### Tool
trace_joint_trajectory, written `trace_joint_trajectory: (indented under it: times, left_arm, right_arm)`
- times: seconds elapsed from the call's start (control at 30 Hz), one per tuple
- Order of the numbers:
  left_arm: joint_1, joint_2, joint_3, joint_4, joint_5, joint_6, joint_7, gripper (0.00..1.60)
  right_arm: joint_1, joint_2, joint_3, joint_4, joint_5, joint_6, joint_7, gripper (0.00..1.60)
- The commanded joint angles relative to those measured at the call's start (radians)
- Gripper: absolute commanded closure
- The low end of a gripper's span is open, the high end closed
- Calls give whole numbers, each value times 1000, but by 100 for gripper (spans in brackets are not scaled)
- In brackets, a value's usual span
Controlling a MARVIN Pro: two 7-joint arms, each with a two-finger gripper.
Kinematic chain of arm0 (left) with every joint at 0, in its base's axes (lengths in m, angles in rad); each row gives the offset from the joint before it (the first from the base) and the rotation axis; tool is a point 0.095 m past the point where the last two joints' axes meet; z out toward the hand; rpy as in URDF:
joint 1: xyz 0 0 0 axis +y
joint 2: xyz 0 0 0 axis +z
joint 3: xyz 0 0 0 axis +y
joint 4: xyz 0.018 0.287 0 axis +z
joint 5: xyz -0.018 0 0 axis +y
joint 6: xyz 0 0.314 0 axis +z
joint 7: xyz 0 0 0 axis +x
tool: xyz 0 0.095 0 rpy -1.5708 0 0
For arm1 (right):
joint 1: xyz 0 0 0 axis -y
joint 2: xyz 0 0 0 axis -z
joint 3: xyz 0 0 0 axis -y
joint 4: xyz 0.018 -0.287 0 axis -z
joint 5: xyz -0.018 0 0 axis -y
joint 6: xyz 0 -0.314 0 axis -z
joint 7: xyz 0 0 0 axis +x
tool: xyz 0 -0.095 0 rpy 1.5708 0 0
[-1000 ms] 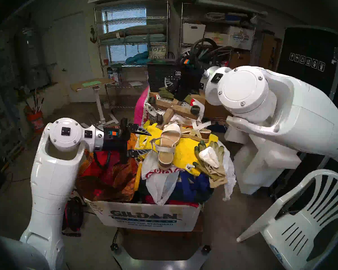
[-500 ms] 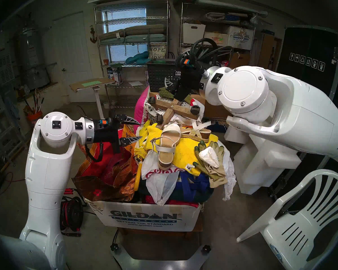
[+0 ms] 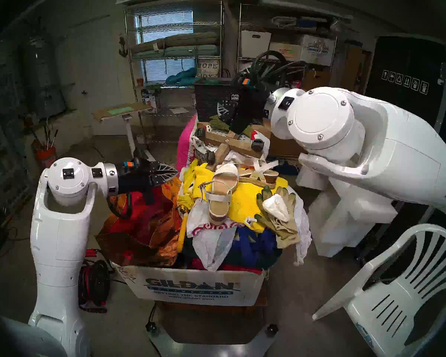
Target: Unbuckle a shoe
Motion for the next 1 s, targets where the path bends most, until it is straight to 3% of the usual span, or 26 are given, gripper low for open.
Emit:
trace_joint_trajectory:
  times: [0.0, 0.13, 0.17, 0.2, 0.23, 0.27, 0.33, 0.37, 0.4, 0.5, 0.97]
  left_arm:
    - [9, -19, -15, -24, -12, 3, 18, 153]
    - [5, -21, -15, -19, -9, 34, 10, 147]
    - [0, -19, -15, -10, -21, 25, 0, 126]
    - [-5, -17, -14, -6, -23, 37, -8, 127]
    - [-7, -16, -13, -3, -22, 43, -10, 139]
    - [-15, -11, -9, 5, -28, 40, -21, 137]
    - [-19, -10, -8, 9, -28, 41, -24, 113]
    - [-21, -11, -8, 13, -30, 41, -27, 90]
    - [-22, -14, -10, 14, -30, 45, -28, 90]
    - [1, -34, -26, -3, -26, 21, 7, 0]
    - [22, -54, -42, -15, -28, 13, 31, 0]
  right_arm:
    - [19, -25, 11, 45, 29, -26, 78, 0]
    - [5, -38, 8, 66, 42, -54, 106, 0]
    - [1, -40, 8, 69, 43, -59, 104, 0]
    - [-2, -48, 7, 74, 47, -55, 103, 0]
    - [-7, -52, 7, 80, 52, -66, 104, 0]
    - [-11, -60, 5, 86, 55, -69, 108, 0]
    - [-17, -74, 6, 98, 72, -84, 123, 0]
    - [-18, -81, 6, 102, 78, -82, 124, 0]
    - [-20, -84, 8, 104, 88, -83, 128, 0]
    - [-13, -89, 13, 105, 71, -61, 98, 0]
    - [-12, -91, 12, 106, 73, -61, 92, 0]
